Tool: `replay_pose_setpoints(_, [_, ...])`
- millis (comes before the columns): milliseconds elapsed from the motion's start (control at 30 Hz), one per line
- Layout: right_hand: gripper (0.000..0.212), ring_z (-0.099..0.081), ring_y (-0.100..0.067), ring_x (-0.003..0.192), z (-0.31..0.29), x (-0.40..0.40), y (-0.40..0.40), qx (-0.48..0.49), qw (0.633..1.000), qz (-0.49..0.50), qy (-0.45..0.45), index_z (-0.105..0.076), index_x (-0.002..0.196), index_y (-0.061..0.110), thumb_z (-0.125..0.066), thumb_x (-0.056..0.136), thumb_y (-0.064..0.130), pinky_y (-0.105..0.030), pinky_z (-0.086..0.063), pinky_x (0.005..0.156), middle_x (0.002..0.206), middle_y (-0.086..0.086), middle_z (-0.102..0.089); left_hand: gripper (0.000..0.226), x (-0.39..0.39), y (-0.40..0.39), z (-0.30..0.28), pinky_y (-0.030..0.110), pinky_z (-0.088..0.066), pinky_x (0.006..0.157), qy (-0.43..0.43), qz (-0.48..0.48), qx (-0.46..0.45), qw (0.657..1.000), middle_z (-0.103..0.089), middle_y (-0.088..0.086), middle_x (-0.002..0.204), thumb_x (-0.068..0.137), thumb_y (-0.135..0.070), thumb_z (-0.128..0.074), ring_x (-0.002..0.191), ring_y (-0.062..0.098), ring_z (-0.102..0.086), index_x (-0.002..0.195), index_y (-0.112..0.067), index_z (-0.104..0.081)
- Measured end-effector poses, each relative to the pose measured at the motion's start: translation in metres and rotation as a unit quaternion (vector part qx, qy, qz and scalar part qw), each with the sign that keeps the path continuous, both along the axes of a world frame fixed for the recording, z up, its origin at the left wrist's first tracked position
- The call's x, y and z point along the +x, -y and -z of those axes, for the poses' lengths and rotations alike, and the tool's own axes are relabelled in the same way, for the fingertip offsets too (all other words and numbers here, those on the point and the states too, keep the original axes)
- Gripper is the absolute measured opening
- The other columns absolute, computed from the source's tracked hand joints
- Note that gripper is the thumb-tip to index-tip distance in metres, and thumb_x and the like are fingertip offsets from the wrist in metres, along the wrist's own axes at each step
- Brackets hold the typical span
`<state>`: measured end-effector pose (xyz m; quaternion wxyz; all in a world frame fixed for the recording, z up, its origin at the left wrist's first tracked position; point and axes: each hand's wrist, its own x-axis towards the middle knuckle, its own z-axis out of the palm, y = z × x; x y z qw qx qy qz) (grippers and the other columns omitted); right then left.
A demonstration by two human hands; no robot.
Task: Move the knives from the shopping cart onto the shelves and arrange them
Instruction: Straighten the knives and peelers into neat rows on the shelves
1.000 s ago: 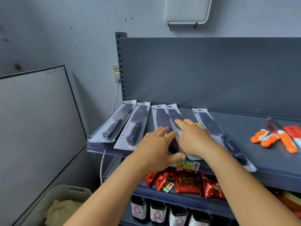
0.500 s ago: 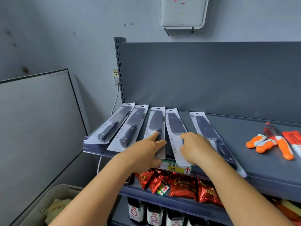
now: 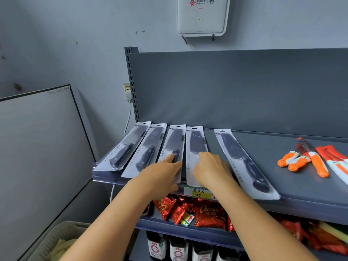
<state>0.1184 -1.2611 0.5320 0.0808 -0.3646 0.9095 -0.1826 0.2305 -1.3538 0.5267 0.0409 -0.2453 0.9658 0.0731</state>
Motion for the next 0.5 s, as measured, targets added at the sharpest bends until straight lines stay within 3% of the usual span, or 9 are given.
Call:
replay_pose_setpoints(100, [0.029,-0.057,-0.031,0.099,-0.002,0.004,0.005,-0.004,1.000,0.001,0.007,-0.054,0.119,0.009,-0.043,0.092,0.006,-0.030,-0.041,0.070,0.118,-0.013,-0.059,0.061,-0.002,-0.001,0.000,0.044,-0.048,0.093,0.009,0.001,-0.010,1.000,-0.015,0.001,0.155,0.088,-0.021,-0.062,0.117,0.029,-0.054,0.142,-0.016,-0.034])
replay_pose_setpoints(333, [0.044,-0.053,-0.033,0.115,0.002,0.009,0.010,-0.004,1.000,-0.003,0.000,-0.043,0.138,0.009,-0.044,0.094,0.012,-0.036,-0.046,0.086,0.131,-0.014,-0.054,0.061,-0.003,0.001,0.003,0.044,-0.051,0.089,0.011,0.006,-0.038,0.999,-0.022,0.004,0.151,0.087,-0.023,-0.062,0.110,0.031,-0.058,0.141,-0.015,-0.034])
replay_pose_setpoints(500, [0.037,-0.054,-0.032,0.110,0.009,0.006,0.015,0.003,1.000,-0.001,-0.014,-0.047,0.131,0.008,-0.042,0.095,0.016,-0.035,-0.043,0.077,0.125,-0.014,-0.057,0.058,0.000,0.003,0.001,0.043,-0.051,0.089,0.011,0.015,-0.035,0.999,-0.025,0.004,0.149,0.087,-0.020,-0.062,0.109,0.029,-0.059,0.139,-0.016,-0.037])
